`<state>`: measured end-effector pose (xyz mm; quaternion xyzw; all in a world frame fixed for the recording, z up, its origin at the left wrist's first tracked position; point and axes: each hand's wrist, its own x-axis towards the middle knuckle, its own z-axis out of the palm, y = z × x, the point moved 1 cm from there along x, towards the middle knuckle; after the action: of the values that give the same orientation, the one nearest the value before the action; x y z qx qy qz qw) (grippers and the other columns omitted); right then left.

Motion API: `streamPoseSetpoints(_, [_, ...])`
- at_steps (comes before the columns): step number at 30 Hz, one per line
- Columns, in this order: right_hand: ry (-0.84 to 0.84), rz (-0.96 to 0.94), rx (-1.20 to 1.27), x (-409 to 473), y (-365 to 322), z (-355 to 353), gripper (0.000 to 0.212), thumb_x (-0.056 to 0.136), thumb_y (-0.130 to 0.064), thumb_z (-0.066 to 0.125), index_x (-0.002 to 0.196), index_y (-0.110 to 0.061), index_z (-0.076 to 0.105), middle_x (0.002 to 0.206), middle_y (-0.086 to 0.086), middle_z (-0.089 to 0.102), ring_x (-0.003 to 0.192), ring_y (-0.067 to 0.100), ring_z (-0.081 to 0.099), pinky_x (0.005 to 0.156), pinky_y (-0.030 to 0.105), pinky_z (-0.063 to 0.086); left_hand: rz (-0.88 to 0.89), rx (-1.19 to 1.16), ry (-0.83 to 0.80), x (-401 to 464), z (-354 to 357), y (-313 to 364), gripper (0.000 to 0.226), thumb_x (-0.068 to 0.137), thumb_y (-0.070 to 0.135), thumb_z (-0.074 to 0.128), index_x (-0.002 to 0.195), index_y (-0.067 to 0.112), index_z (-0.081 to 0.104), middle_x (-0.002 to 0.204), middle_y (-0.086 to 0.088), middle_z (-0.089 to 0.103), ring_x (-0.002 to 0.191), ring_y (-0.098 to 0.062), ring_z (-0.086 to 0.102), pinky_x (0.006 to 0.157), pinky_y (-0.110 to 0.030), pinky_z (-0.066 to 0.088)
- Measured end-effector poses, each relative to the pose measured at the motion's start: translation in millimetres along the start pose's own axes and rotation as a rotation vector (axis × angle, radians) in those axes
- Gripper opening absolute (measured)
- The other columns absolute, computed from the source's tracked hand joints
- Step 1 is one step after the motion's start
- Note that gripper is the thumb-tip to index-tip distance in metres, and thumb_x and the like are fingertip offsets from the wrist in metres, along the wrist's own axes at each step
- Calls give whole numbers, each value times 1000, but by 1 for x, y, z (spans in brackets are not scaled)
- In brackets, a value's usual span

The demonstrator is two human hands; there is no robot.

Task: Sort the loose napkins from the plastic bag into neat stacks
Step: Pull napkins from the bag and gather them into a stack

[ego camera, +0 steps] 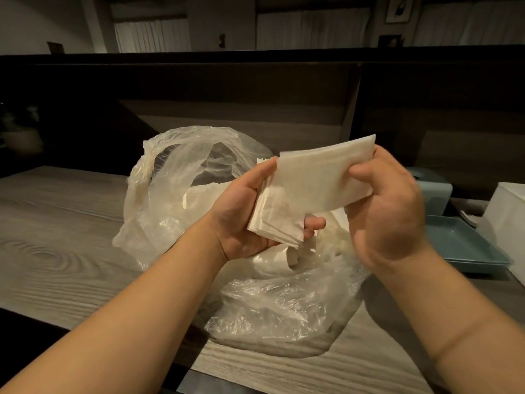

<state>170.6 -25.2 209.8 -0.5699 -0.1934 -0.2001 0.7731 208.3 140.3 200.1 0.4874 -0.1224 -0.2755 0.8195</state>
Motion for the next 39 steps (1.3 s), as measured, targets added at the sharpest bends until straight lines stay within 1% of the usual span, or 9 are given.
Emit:
streamPoseSetpoints(5, [-153,114,-39,3,-4,-3,18,74,-14,47,57,-13,51,64,4,45,65,20,47,65,39,44,-3,17,57,0,-1,-1,60,96,51,50,131,4,62,113,-18,74,90,-31,74,78,-42,62])
streamPoseSetpoints(8, [-163,107,-303,-1,-1,1,15,83,-17,61,71,-10,65,69,5,60,64,17,58,59,33,51,-4,16,39,1,-3,-1,50,91,47,56,110,5,76,101,-13,74,86,-28,73,75,-41,63])
streamPoseSetpoints(11, [-66,70,-485,0,5,1,8,90,-23,67,98,-24,68,90,-9,71,82,12,71,60,33,62,-14,43,-19,0,-5,-3,53,89,45,57,123,8,73,112,-17,73,95,-34,72,89,-51,58])
streamPoseSetpoints(16, [-18,35,-464,1,8,-3,18,96,-15,66,108,-29,64,100,-10,68,88,4,70,51,24,57,-33,27,-120,3,-10,-4,57,94,48,55,138,12,64,148,-23,54,124,-44,56,111,-67,39])
streamPoseSetpoints(21, [-46,-55,-627,3,11,-2,15,100,-27,61,97,-42,64,95,-22,68,90,-1,65,67,21,59,-57,5,-171,1,-7,-4,62,93,58,50,131,13,70,128,-23,66,107,-42,68,93,-58,55])
streamPoseSetpoints(25, [-17,7,-564,4,9,-3,15,101,-27,59,95,-36,69,90,-19,70,73,8,68,56,27,59,-78,-13,-199,2,-8,-5,66,97,61,49,145,17,58,138,-24,59,116,-46,61,104,-64,45])
streamPoseSetpoints(29, [-49,48,-510,3,8,-1,14,100,-25,60,93,-31,70,86,-13,71,69,17,69,45,32,57,-59,45,-136,3,-11,-5,58,94,57,52,130,17,71,132,-21,65,115,-43,62,109,-61,42])
streamPoseSetpoints(33, [-66,80,-503,4,10,-2,17,99,-20,60,91,-29,72,83,-13,72,75,11,70,48,29,56,-12,70,-17,1,-8,-4,51,86,53,59,113,16,80,120,-15,72,103,-34,71,99,-50,51])
streamPoseSetpoints(39, [-50,91,-497,4,12,-3,14,99,-25,62,91,-33,70,85,-17,70,77,7,69,46,19,50,12,93,12,-1,-4,-3,55,84,52,59,122,15,74,119,-14,72,101,-32,72,88,-43,59])
